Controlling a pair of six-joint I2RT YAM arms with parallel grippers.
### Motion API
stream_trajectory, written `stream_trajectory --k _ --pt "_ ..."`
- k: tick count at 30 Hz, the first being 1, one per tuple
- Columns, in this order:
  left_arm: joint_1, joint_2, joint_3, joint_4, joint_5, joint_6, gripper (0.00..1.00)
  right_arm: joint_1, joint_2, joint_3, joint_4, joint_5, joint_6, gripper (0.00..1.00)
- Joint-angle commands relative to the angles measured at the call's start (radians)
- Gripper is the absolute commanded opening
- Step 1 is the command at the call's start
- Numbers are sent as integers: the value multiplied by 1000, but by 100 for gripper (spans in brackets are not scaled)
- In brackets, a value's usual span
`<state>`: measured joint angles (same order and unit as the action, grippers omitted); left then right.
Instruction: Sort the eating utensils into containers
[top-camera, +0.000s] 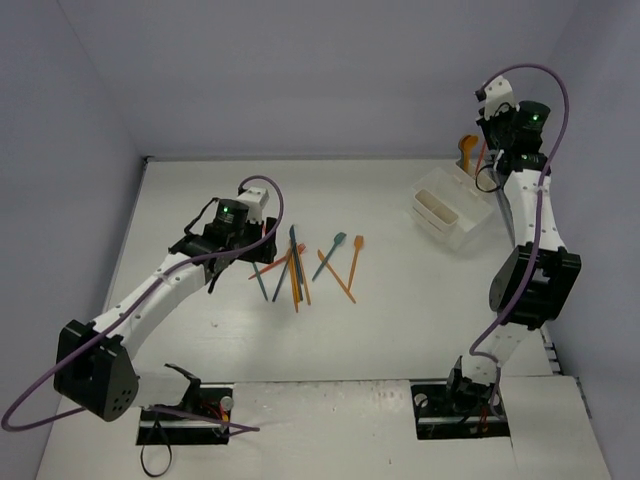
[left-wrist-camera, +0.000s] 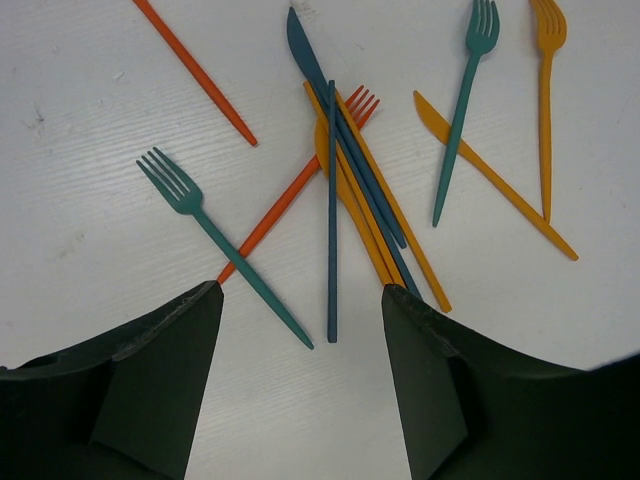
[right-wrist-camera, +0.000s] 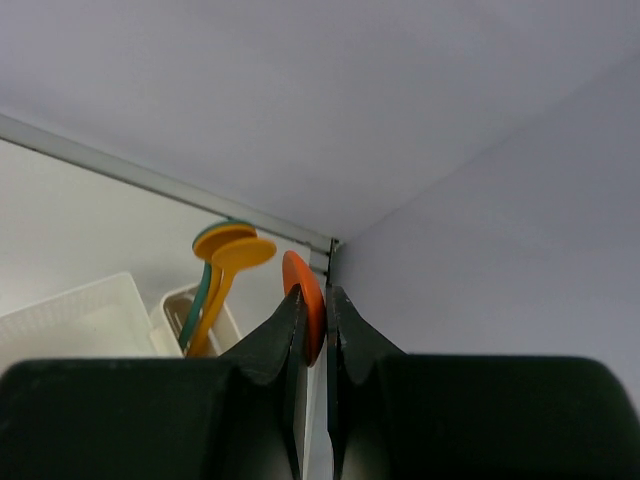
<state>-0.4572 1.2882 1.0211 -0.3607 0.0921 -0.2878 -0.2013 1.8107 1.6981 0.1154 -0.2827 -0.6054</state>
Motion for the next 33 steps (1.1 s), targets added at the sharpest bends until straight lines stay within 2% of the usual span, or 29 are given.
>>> stream_trajectory --k 1,9,20,29,33 --pt "12 27 51 -2 30 11 62 -17 28 102 148 -135 -39 0" --pt "15 77 43 16 48 -13 62 -35 93 116 175 -205 -40 1" --pt "15 97 59 12 56 -14 62 -52 133 23 175 -240 -47 3" --pt "14 82 30 16 61 -22 62 -49 141 -46 173 -263 -39 8" --pt "14 64 22 13 57 -26 62 -47 140 -50 175 -254 -26 15"
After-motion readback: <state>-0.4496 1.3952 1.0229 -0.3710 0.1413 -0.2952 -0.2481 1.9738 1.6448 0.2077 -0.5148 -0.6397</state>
